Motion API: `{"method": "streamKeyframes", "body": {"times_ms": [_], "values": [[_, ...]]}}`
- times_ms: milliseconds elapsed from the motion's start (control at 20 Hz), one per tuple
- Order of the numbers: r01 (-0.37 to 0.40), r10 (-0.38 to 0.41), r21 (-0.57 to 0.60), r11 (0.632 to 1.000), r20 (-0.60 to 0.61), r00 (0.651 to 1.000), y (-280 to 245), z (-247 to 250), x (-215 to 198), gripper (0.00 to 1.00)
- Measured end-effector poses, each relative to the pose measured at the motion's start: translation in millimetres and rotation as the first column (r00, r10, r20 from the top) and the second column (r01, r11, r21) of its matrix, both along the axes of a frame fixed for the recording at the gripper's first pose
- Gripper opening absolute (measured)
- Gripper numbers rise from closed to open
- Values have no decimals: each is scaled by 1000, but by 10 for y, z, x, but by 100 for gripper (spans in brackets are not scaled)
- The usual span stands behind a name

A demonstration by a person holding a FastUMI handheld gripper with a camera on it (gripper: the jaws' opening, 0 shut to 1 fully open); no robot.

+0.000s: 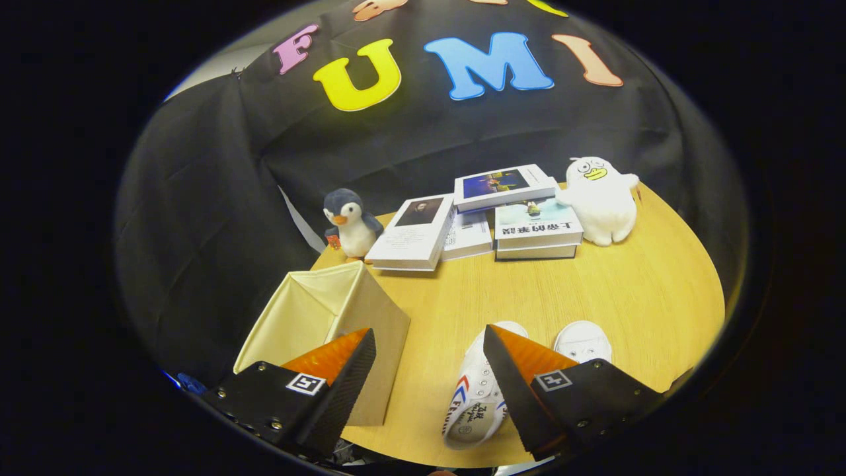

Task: Open the storage box then place both shoes into the box .Put the left shoe in first, then the right shoe, with the right side of both shoes facing outward in a uniform manner.

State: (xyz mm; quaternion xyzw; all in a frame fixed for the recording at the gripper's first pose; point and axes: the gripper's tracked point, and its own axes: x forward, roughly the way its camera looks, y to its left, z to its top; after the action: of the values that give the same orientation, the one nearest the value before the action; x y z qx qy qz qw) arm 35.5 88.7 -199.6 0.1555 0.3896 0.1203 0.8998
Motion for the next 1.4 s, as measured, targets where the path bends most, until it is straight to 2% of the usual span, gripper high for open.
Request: {"method": "streamKeyframes", "body": {"times_ms": [550, 950, 1200, 1350, 1400], "values": [[-6, -2, -41, 999, -173, 985, -341, -799, -207, 99], [-26, 10, -50, 998, -310, 951, -395, -1278, -422, 99], [42, -28, 25, 999, -398, 917, -400, -1436, -551, 77], [32, -8, 53, 998, -408, 913, -369, -1448, -561, 77], [37, -1, 81, 996, -411, 911, -301, -1479, -554, 69]]}}
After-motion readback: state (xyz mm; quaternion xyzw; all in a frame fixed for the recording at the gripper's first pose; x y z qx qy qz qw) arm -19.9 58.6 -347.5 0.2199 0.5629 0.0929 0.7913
